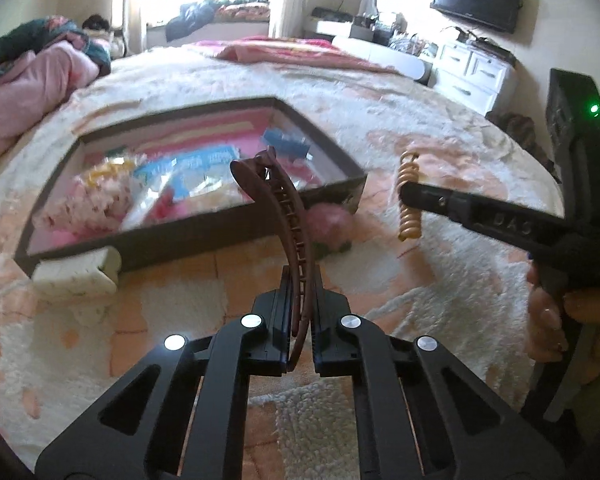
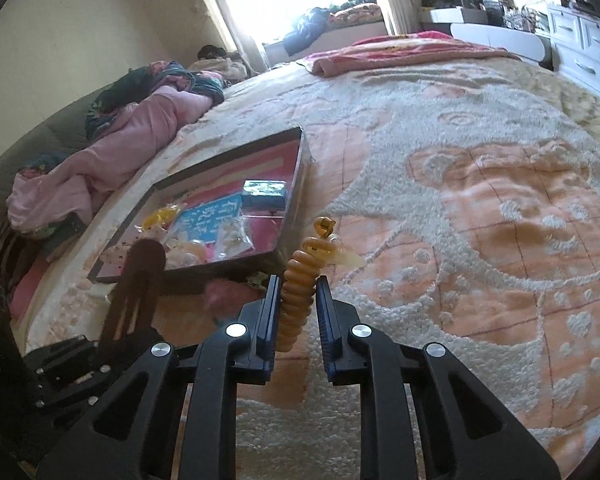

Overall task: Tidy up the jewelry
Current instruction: 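Carry the claw clip with the left tool over the tray while the right tool carries the spiral tie there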

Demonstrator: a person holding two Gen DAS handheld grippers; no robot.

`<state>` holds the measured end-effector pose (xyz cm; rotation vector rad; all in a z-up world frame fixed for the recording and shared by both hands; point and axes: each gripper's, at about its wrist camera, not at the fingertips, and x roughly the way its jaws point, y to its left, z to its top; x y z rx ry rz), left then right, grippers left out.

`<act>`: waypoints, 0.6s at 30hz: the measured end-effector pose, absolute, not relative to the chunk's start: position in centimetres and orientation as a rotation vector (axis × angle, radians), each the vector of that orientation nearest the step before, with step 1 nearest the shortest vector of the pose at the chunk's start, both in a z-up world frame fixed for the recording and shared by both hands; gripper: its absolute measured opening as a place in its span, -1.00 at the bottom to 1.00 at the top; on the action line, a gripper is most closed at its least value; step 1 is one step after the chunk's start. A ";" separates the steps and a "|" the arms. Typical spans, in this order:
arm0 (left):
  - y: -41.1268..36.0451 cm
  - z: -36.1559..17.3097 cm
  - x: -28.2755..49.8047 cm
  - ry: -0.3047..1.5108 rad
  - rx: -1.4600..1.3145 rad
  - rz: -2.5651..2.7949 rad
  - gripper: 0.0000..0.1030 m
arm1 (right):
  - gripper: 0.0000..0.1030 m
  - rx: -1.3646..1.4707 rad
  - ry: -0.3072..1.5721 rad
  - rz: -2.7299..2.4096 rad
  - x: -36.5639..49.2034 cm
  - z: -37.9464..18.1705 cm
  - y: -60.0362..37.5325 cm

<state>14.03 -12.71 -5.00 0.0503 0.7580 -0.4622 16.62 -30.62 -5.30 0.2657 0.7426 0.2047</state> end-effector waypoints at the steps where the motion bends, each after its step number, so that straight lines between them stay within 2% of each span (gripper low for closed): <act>1: -12.5 -4.6 13.9 0.746 0.046 -0.467 -0.94 | -0.66 0.264 0.736 0.208 16.5 -5.1 -30.5; 18: -6.8 -1.4 16.9 0.675 -0.068 -0.327 -0.94 | -0.66 0.162 0.644 0.289 16.8 -1.9 -27.0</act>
